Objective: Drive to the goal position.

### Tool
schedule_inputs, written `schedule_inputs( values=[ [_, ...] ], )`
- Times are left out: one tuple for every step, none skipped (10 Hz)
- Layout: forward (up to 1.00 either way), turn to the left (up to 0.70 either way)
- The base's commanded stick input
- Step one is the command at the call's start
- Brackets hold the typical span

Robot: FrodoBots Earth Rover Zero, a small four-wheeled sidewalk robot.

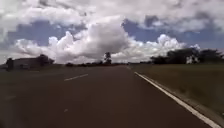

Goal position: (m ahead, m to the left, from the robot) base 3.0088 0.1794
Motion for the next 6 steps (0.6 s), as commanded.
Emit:
schedule_inputs(
  values=[
    [1.00,0.00],
    [1.00,0.00],
    [1.00,0.00],
    [1.00,-0.11],
    [1.00,-0.27],
    [1.00,-0.24]
  ],
)
